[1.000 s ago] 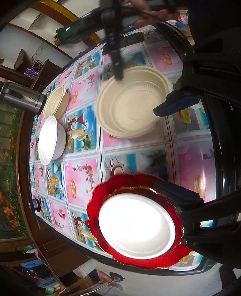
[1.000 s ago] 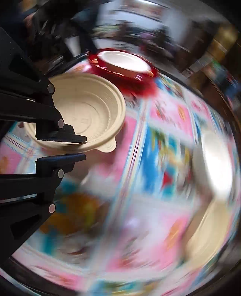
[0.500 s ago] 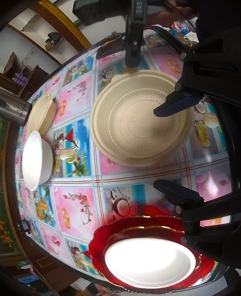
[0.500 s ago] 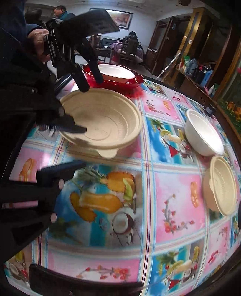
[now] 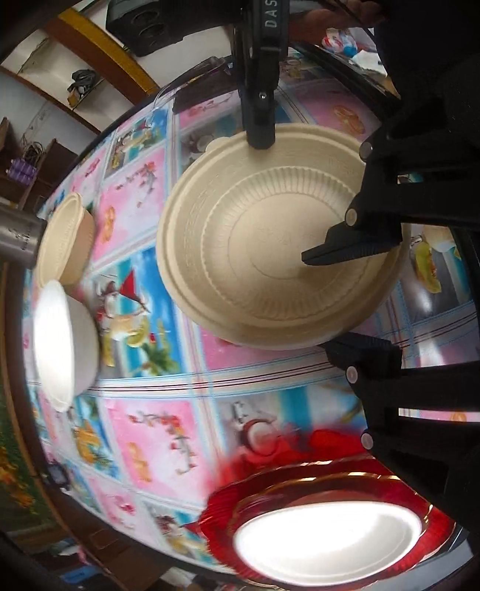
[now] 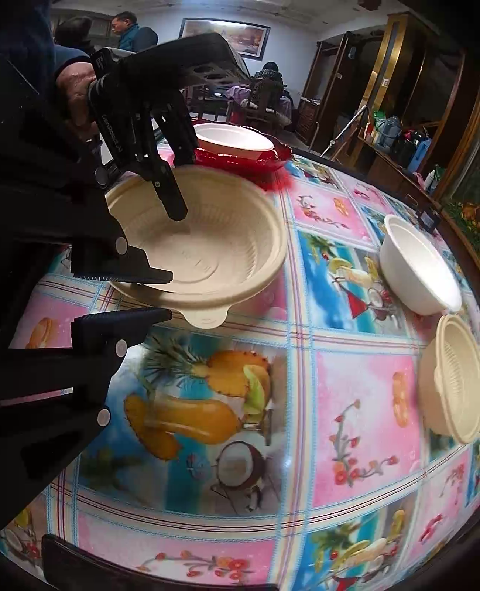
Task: Organize plates and bowls
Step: 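Hold the beige plate raised in the left gripper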
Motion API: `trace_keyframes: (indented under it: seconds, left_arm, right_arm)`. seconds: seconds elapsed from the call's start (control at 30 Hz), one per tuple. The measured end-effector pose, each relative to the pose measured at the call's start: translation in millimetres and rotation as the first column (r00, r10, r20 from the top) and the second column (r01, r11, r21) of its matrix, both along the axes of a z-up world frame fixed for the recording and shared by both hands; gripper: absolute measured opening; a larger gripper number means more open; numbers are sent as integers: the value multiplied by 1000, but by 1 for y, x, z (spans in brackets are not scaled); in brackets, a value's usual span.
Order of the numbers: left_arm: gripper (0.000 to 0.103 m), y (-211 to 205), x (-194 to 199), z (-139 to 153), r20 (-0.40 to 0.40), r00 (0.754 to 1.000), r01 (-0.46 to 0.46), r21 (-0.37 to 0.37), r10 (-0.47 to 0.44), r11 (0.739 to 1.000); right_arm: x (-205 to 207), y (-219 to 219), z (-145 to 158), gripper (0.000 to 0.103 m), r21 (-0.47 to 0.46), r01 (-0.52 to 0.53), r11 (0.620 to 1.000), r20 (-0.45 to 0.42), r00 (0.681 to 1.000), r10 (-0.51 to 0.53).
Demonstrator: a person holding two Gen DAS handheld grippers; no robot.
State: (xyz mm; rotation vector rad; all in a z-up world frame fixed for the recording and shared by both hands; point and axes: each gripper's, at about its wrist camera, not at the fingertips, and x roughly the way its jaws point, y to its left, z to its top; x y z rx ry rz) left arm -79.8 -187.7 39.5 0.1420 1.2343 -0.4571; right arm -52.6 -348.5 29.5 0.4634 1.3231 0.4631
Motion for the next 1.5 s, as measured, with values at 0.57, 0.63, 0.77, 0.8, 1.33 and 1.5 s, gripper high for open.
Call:
trace_keyframes:
  seconds: [0.57,0.63,0.77,0.8,1.33,1.5]
  left_arm:
    - [34,5,5,15,54,999,-3,-16,4,1000]
    - [34,6,5,15,54,999,-5,-18,6,1000]
    - [34,6,5,15,55,998,-4,-19,5,1000]
    - [34,7,5,16,55,998,-2,-21,4,1000]
    - [34,12,2,20,71,997,-3,-29,5,1000]
    - [34,15,1,27,99,995,-7,-30,10,1000]
  right_arm:
    - [10,6,9,14,-2,-4,1000,32,999,4]
    - [10,8,9,14,-4,-5,1000,34,999,5]
    - [9,9,11,14,-3,-3,1000,35,999,3]
    - [9,9,11,14,-2,-2,1000,35,999,2]
    - [5,12,18,14,-5,2,1000,55,999,-2]
    - [6,17,23,14,-11,-6,1000,64,998,7]
